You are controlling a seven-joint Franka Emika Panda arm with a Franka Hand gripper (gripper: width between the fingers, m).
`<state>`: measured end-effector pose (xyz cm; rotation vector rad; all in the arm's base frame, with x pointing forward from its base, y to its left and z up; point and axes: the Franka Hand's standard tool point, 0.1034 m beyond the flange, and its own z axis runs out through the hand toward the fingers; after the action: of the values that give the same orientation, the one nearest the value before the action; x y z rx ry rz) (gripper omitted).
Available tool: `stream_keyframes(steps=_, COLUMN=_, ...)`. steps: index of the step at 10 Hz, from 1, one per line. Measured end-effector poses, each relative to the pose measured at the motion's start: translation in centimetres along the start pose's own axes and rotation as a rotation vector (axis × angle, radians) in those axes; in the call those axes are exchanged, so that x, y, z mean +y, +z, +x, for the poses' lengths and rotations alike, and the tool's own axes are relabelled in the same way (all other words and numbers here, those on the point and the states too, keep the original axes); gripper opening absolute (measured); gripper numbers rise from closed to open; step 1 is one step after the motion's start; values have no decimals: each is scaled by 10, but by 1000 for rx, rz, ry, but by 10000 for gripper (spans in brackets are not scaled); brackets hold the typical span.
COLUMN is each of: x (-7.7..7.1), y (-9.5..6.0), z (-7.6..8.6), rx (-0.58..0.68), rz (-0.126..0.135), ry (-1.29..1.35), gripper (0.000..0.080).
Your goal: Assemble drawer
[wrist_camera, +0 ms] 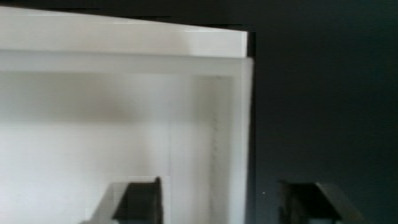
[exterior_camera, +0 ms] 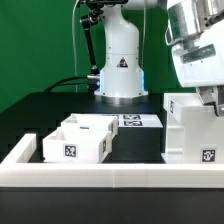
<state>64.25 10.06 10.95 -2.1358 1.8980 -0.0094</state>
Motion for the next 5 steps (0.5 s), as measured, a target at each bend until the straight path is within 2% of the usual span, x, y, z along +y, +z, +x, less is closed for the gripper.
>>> stream_keyframes(steps=1, x=-1, y=-3, z=0, rx=0, rz=4, ry=-24, gripper=546)
stream_keyframes(steps=2, x=-4, y=-9, z=0, rx=0, rz=12, ry=-56, gripper=546)
stream_keyframes(steps=3, x=-5, y=-21, z=-3, rx=-6, rz=13, ry=-103, gripper=627)
stream_keyframes(steps=4, x=-7, y=-36, z=-5, rx=-11, rz=18, ry=-192, gripper=643)
stream_keyframes(steps=5, x=-7, y=-44, z=-3, rx=-19, rz=7, ry=-312, gripper=643)
